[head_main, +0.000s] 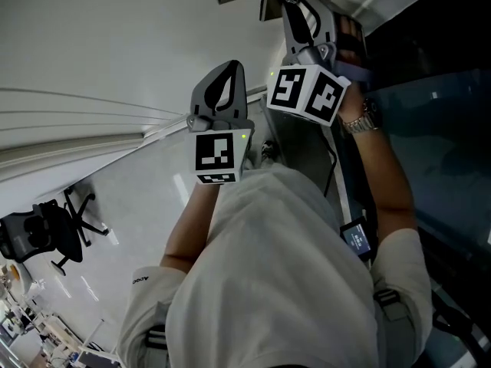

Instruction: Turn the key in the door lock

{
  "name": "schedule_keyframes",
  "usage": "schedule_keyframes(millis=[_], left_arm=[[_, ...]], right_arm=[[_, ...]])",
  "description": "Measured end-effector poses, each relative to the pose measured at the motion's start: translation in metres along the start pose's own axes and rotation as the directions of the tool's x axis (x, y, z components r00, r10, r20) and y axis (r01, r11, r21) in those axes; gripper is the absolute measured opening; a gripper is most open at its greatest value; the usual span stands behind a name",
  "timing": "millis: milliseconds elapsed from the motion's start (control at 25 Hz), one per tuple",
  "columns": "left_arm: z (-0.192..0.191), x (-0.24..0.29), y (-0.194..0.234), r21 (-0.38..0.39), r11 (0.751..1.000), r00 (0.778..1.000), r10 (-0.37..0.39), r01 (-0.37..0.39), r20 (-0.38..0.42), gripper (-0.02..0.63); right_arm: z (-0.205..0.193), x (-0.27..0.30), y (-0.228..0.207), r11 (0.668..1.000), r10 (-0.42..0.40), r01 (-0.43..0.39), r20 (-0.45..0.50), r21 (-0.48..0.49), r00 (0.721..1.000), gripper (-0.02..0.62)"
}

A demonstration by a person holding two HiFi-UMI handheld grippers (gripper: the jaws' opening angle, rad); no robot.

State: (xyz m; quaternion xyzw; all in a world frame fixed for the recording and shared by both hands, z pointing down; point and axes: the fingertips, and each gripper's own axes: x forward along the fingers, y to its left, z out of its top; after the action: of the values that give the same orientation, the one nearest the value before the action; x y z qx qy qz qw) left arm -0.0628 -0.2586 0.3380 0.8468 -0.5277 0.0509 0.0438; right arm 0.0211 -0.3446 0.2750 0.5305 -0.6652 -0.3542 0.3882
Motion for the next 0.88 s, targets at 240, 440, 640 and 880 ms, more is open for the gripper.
schedule_keyframes(millis=[240,440,640,880], left_arm=[[0.0007,-0.0033,0.0038,0.0,1.0,1.0,0.006,-0.006,0.0,0.009],[-0.0011,-0.0031,0.0039,-0.002,1.0,1.0,0.005,-0.005,-0.002,0.009],[-0.0011,-0.0033,0.0076,-0.001,1.0,1.0,0.01,-0.01,-0.001,0.009],[-0.002,-0.0024,0.0092,-0.002,1.0,1.0,0.012,-0.012,-0.003,0.009]], right_arm=[[-0.0007,0.0013,-0.003,0.999,-0.021,0.022,-0.007,0.04,1.0,0.037],[-0.0037,0.0036,-0.0041,0.987,0.003,-0.001,-0.011,0.16,1.0,0.017],[-0.0035,0.0043,-0.0053,0.954,0.037,-0.034,-0.005,0.297,0.999,0.017],[-0.0048,0.0057,-0.0091,0.701,0.133,-0.147,0.074,0.698,0.988,0.015]])
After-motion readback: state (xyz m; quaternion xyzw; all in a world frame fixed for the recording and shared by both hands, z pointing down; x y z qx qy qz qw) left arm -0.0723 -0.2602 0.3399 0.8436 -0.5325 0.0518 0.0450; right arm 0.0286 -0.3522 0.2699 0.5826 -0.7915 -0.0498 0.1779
